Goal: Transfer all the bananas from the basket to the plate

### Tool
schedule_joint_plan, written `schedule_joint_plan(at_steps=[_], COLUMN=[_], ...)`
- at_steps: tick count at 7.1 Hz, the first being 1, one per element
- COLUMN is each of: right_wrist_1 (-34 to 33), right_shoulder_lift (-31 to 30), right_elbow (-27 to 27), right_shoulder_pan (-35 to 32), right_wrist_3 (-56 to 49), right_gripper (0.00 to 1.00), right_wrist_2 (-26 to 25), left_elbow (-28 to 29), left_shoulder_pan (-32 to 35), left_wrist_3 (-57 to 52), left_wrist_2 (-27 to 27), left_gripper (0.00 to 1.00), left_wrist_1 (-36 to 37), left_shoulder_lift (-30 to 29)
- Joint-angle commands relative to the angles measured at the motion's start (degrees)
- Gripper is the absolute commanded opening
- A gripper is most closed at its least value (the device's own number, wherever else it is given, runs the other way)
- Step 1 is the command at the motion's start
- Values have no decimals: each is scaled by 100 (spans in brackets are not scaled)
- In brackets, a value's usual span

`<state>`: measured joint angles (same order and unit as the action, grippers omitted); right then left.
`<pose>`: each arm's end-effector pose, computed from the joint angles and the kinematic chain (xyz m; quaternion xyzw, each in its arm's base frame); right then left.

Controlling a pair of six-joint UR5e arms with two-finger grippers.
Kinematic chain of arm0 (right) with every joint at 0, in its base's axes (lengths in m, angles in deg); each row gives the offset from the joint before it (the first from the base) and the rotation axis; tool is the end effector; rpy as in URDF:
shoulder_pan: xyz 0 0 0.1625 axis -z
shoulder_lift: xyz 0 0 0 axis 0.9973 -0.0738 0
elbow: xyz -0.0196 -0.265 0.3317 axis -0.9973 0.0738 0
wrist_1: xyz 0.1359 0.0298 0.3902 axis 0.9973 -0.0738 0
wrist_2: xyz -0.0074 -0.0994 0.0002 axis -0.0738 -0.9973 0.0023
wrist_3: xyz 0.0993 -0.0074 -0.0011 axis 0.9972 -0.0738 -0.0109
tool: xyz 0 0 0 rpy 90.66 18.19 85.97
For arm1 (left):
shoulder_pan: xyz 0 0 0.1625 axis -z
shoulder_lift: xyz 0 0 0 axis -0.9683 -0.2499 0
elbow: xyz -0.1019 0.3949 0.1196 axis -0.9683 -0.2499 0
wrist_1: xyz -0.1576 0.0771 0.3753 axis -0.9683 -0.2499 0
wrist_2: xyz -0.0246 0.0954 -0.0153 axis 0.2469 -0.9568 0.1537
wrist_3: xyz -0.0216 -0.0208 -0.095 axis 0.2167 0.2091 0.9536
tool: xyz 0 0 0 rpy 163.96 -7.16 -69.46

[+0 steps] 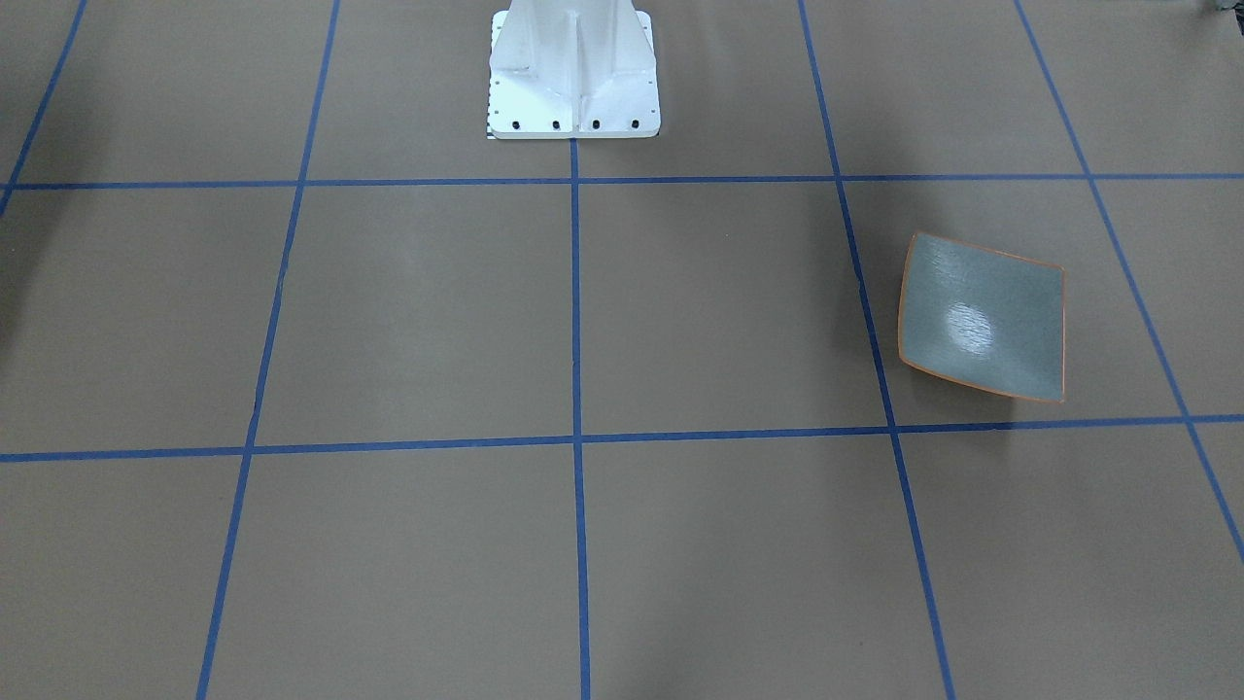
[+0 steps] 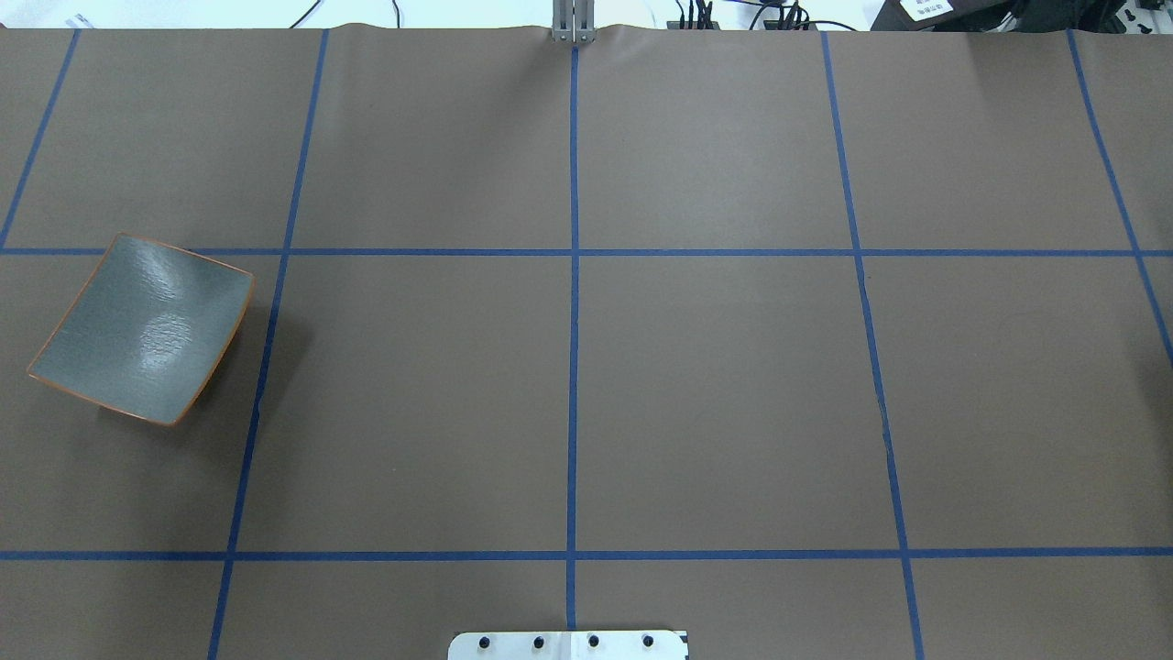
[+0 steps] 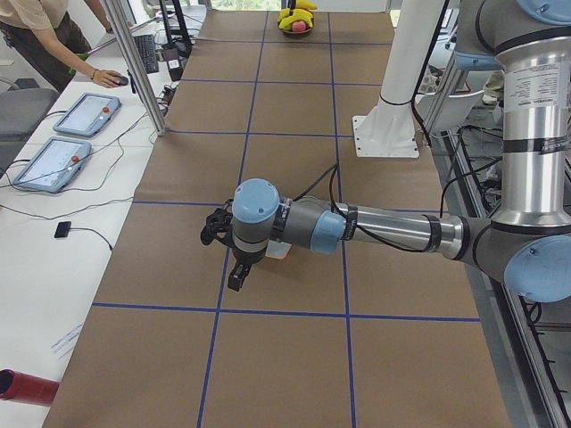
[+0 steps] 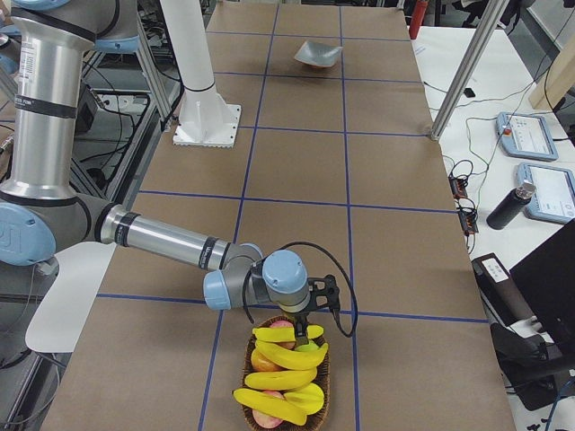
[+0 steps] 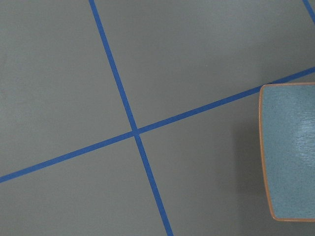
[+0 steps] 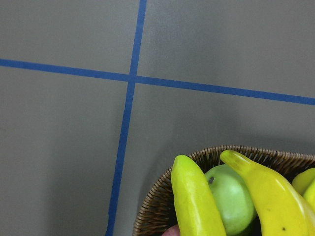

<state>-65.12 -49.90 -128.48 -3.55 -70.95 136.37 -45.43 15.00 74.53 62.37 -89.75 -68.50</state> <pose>0.0572 -0.4058 0.7402 0.1013 -0.3876 -0.0426 0.9153 -0.0645 -0.4643 0.5777 0.1516 0.3853 0.1205 0.9022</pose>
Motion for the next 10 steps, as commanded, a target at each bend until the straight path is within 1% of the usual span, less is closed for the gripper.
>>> schedule_joint_plan(at_steps=[1, 2, 3, 4, 5, 9, 10], right_wrist_1=[230, 221, 221, 213, 204, 204, 213], right_shoulder_lift=[-22, -22, -22, -22, -22, -14, -14], right_elbow=[240, 266, 275, 319, 328, 407, 398], right_shoulder_pan=[2, 10, 19, 45, 72, 230, 239], right_wrist_3=[33, -45, -46, -37, -63, -134, -125], right_gripper=[95, 92, 82, 63, 51, 52, 21], right_wrist_2=[206, 206, 198, 189, 171, 39, 31], left_elbow=[-3, -3, -3, -3, -11, -3, -3], left_shoulder_pan=[9, 9, 9, 0, 0, 9, 9], left_wrist_3=[1, 1, 1, 1, 1, 1, 1], left_wrist_2=[2, 11, 11, 11, 11, 11, 11], left_gripper=[100, 100, 100, 100, 100, 100, 100], left_wrist_1=[0, 0, 0, 0, 0, 0, 0], left_shoulder_lift=[2, 2, 2, 2, 2, 2, 2])
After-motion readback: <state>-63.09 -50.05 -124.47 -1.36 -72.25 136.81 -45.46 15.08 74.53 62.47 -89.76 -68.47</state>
